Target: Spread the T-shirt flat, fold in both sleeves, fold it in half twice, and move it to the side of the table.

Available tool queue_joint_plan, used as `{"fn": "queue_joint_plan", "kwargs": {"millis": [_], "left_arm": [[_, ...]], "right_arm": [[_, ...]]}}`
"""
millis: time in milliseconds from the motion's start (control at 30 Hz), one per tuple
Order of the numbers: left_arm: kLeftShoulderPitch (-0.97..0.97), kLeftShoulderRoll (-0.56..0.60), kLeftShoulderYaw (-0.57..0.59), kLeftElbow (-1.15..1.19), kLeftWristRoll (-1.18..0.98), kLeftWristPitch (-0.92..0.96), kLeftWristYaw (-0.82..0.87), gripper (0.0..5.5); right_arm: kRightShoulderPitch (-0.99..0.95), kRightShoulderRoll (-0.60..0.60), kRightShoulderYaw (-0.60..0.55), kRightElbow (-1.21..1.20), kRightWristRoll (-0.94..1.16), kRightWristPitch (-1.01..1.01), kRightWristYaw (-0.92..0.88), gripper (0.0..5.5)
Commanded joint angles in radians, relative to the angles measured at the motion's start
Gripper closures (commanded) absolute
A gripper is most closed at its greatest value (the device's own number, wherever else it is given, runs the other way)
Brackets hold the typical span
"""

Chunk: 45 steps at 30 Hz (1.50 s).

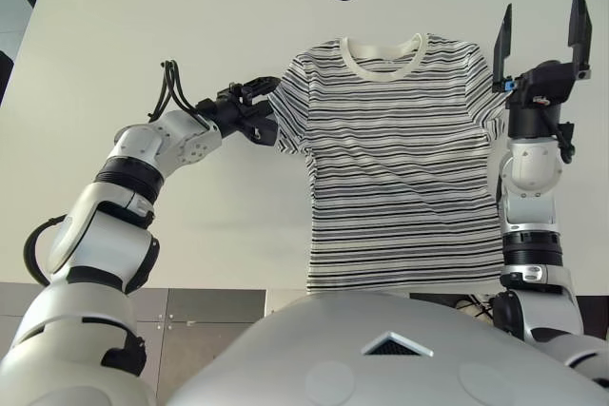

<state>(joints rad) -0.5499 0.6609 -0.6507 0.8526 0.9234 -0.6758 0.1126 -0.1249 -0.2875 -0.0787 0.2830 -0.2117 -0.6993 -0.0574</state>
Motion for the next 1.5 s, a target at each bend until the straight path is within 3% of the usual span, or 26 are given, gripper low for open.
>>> {"fn": "queue_joint_plan", "kwargs": {"millis": [33, 467, 733, 1267, 1500], "left_arm": [[0.076, -0.007, -0.064, 0.043, 0.040, -0.002, -0.050, 4.09], [0.115, 0.010, -0.028, -0.048, 0.009, 0.027, 0.046, 5.38], [0.142, -0.021, 0.007, -0.202, 0.003, 0.057, 0.126, 5.38], [0.021, -0.201, -0.011, -0.118, 0.026, 0.095, 0.197, 5.38], [0.012, -0.261, -0.032, -0.067, -0.015, 0.057, 0.141, 4.29]], "right_arm": [[0.010, -0.015, -0.009, -0.006, 0.012, 0.009, 0.009, 2.05], [0.020, -0.007, -0.008, -0.010, 0.019, 0.016, 0.019, 2.05], [0.026, -0.012, -0.012, -0.013, 0.031, 0.018, 0.030, 2.05], [0.038, -0.009, -0.018, 0.037, 0.015, 0.000, 0.014, 2.05], [0.033, -0.035, -0.044, 0.051, -0.003, 0.012, -0.013, 2.05]]}}
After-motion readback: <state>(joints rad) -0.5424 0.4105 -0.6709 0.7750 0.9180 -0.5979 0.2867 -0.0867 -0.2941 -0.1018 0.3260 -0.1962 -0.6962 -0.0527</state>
